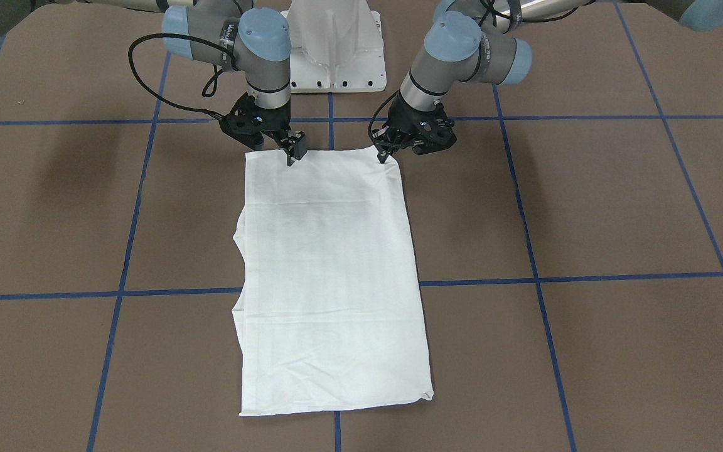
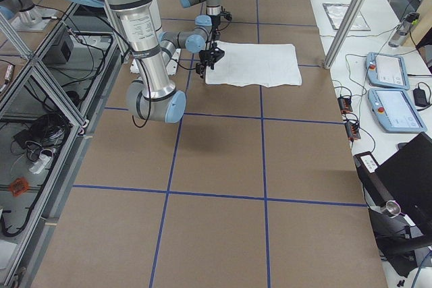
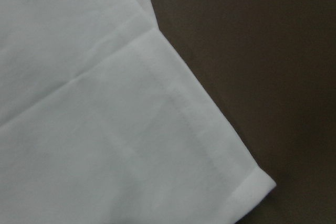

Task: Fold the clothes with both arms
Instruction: 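Move the right gripper to the shirt's other near corner and grasp it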

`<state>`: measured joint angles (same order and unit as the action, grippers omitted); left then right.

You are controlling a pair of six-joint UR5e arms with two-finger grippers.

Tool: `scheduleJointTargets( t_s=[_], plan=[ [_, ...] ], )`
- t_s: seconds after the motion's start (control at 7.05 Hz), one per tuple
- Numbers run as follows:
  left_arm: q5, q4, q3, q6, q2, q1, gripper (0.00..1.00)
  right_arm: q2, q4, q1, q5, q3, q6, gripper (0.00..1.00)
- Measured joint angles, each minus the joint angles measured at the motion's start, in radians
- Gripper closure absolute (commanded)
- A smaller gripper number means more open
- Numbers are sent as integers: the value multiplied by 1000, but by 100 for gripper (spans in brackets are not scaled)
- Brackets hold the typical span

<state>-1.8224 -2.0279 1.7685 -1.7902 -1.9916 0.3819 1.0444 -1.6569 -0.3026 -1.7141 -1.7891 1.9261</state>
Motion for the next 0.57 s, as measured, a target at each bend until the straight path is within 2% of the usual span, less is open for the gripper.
scheduleJointTargets(
  t_s=[0.43, 0.57],
  plan=[
    [0, 0, -1, 0, -1, 0, 100, 0, 5, 0, 1, 21, -5, 2],
    [0, 0, -1, 0, -1, 0, 100, 0, 6, 0, 1, 23, -5, 44]
  ],
)
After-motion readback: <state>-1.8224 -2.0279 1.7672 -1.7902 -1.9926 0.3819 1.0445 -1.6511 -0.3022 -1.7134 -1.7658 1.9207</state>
